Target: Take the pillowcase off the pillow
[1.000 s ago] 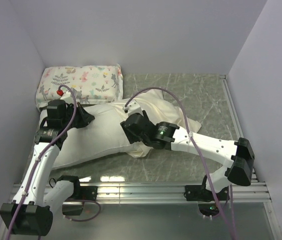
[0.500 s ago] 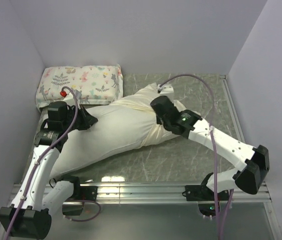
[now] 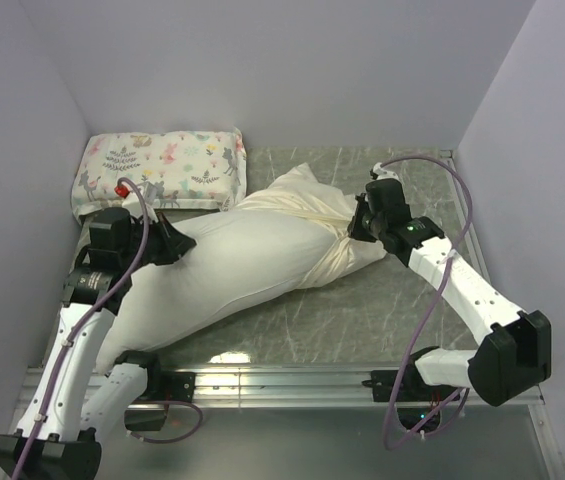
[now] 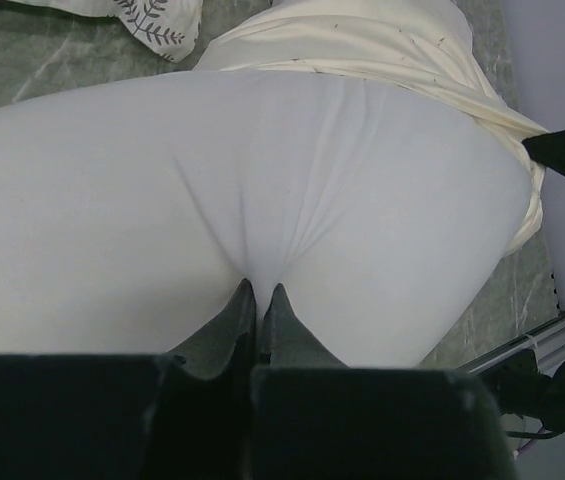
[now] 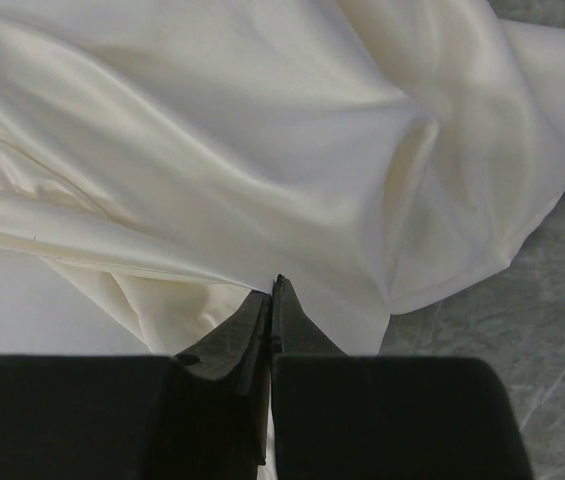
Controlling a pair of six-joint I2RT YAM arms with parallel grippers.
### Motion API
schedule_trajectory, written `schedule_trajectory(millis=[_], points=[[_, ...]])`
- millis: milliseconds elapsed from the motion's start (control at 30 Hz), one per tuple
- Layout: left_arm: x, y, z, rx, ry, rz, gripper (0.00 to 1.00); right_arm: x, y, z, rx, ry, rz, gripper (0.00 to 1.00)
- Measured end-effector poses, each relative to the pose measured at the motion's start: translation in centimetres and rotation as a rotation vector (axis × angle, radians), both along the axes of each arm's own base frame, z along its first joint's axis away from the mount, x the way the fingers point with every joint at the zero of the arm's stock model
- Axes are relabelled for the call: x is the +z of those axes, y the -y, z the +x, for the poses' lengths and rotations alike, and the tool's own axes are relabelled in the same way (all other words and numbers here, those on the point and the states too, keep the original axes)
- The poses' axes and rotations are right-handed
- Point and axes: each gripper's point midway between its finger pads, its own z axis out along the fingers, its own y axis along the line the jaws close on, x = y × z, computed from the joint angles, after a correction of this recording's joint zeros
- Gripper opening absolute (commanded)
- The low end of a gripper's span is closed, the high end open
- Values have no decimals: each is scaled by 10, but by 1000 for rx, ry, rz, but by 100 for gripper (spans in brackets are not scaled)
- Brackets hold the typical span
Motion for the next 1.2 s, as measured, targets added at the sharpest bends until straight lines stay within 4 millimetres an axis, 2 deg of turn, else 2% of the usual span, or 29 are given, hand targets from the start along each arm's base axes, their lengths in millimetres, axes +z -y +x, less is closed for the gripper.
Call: schedule_trajectory(millis=[133, 267, 433, 567, 667, 700, 800, 833, 933, 967, 1000, 1133, 1200], points=[[1, -4, 0, 34, -14, 0, 0, -1, -4, 1, 12, 3, 54, 0], [6, -9, 3, 76, -21, -2, 0, -10, -6, 0, 27, -6, 114, 0], [6, -13, 6, 102, -42, -15, 0, -25, 7, -1, -4, -51, 228, 0], [7, -21, 8, 127, -50, -27, 0, -22, 7, -2, 5, -60, 286, 0], [5, -20, 11, 110, -69, -40, 2, -21, 6, -2, 15, -52, 305, 0], [4, -19, 14, 104, -78, -44, 5, -23, 6, -2, 17, -51, 312, 0], [1, -17, 19, 77, -93, -47, 33, -32, 8, -8, 20, -51, 326, 0], [0, -18, 22, 73, -93, -39, 59, -36, 10, -10, 12, -50, 319, 0], [13, -23, 36, 83, -35, -5, 80, -50, 24, -16, -43, -54, 260, 0], [19, -15, 38, 58, -1, 11, 88, -52, 26, -16, -55, -54, 237, 0], [26, -2, 37, 17, 29, 22, 91, -53, 29, -16, -66, -50, 213, 0], [51, 55, 19, -161, 130, 40, 93, -54, 24, -16, -62, -33, 166, 0], [61, 74, 15, -202, 166, 46, 94, -54, 22, -17, -58, -27, 149, 0]])
